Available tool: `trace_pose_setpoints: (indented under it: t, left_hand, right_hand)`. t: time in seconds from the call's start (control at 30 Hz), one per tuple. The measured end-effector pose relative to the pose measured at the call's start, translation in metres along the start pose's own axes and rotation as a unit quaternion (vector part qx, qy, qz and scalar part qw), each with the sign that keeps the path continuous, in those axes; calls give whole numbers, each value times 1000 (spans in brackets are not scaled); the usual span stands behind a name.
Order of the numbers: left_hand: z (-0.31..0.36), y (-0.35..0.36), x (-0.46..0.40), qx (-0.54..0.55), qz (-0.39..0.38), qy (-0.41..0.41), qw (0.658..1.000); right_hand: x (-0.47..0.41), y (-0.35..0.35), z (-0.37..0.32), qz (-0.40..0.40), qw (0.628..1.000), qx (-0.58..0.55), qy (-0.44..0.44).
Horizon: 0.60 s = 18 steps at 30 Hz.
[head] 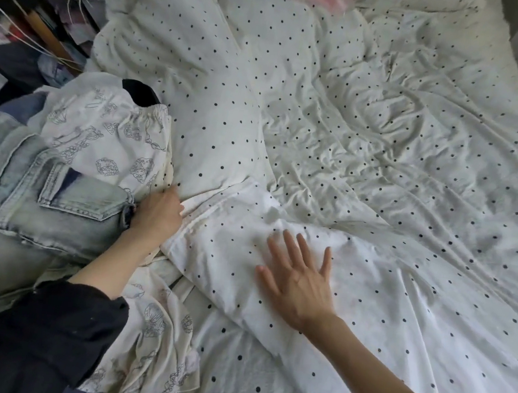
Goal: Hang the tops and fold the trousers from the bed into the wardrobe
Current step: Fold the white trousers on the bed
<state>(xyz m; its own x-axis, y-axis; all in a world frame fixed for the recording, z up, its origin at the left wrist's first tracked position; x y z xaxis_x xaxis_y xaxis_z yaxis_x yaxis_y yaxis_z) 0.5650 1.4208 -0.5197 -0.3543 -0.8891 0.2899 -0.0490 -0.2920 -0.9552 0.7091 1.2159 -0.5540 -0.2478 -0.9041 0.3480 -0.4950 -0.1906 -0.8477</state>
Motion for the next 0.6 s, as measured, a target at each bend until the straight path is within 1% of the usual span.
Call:
trace_pose_setpoints:
  t: [0.03,0.1,0.17,0.23,0.37,0.43,0.5,0.53,0.6]
  left_hand:
    - [-2,3,-2,55,-10,14,998]
    - [-9,9,0,146,-43,16,988]
    - [-10,16,6,176,-89,9,980]
    - [-7,21,9,183,-102,3,978]
    - [7,11,17,231,-58,6,971]
    - [15,-1,25,253,-38,14,967]
    - [27,-16,36,248,-14,23,968]
    - [38,-25,43,227,3,42,973]
    - [71,-44,62,162,44,123,978]
  right_hand:
    - [1,1,-7,-1,1000,0,-11]
    - [4,12,-24,-13,999,-1,-40]
    - [6,28,-37,-36,997,7,-69]
    - [5,39,-40,-50,995,35,-80]
    - [1,44,-37,-57,993,67,-76]
    - [3,40,-37,-51,995,45,-74]
    - [11,29,-32,-21,997,2,-72]
    - [18,23,-27,-4,998,-24,-66]
    - [38,7,-11,46,993,-99,-49]
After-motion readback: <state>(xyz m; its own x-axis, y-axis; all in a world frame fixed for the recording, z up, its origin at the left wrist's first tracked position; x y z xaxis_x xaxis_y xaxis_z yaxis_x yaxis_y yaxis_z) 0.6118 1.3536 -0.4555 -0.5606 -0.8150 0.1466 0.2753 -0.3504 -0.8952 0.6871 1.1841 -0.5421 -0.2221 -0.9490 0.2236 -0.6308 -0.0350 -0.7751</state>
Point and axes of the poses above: each hand's wrist, its own x-axis away from the middle knuckle, its own y-axis out of the palm, z = x × y, the point moved 10 cm from there along -x, towards the middle knuckle, and after that the axes turned 2 degrees about -z, right-handed, at the moved point
